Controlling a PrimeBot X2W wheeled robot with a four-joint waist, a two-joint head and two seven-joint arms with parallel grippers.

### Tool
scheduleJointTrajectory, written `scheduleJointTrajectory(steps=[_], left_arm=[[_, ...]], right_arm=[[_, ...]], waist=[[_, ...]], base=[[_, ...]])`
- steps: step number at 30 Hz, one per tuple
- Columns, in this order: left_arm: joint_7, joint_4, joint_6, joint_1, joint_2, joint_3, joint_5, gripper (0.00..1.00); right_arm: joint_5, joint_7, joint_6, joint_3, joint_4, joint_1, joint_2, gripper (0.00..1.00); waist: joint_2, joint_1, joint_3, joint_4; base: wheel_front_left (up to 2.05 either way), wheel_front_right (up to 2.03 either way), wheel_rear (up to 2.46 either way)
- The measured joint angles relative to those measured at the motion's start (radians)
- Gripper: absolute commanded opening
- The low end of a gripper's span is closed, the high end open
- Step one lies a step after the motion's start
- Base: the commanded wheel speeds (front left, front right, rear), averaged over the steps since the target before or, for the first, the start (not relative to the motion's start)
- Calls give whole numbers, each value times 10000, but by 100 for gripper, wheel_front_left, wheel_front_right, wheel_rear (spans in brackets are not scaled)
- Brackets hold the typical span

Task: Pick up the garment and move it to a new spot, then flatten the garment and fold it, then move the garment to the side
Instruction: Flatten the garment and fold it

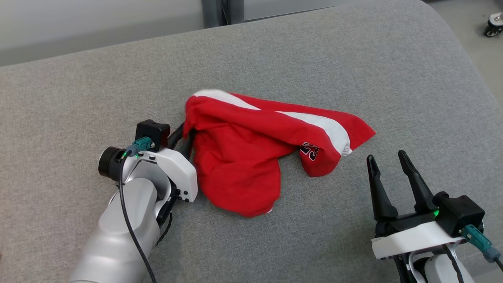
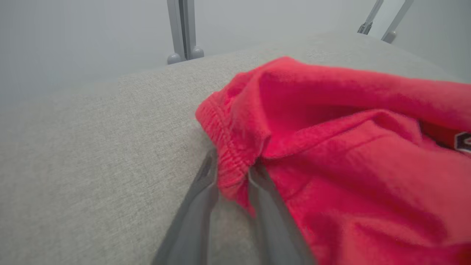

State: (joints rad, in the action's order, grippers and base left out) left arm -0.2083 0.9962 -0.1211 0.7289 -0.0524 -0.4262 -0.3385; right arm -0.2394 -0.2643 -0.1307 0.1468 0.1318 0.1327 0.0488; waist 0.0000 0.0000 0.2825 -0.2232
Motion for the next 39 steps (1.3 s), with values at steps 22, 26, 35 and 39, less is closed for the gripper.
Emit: scheduleJointTrajectory(steps=[22,26,35,39], left_arm=[[-535,-6044,2539,27,-951,1900,1492,0],[-546,-6232,2224,-290,-782,955,2082,0],[313,-4525,1039,-934,-88,-1555,2416,0],[215,-3856,986,-1008,29,-2339,2337,0]], right_arm=[[94,0,0,104,224,-22,-10,100],[79,0,0,230,303,-18,-10,100],[-163,0,0,318,205,117,-10,100],[-353,0,0,345,161,276,-8,100]], waist=[[0,0,-1187,703],[0,0,-1303,649],[0,0,-1067,53],[0,0,-864,-342]], base=[[0,0,0],[0,0,0],[0,0,0],[0,0,0]])
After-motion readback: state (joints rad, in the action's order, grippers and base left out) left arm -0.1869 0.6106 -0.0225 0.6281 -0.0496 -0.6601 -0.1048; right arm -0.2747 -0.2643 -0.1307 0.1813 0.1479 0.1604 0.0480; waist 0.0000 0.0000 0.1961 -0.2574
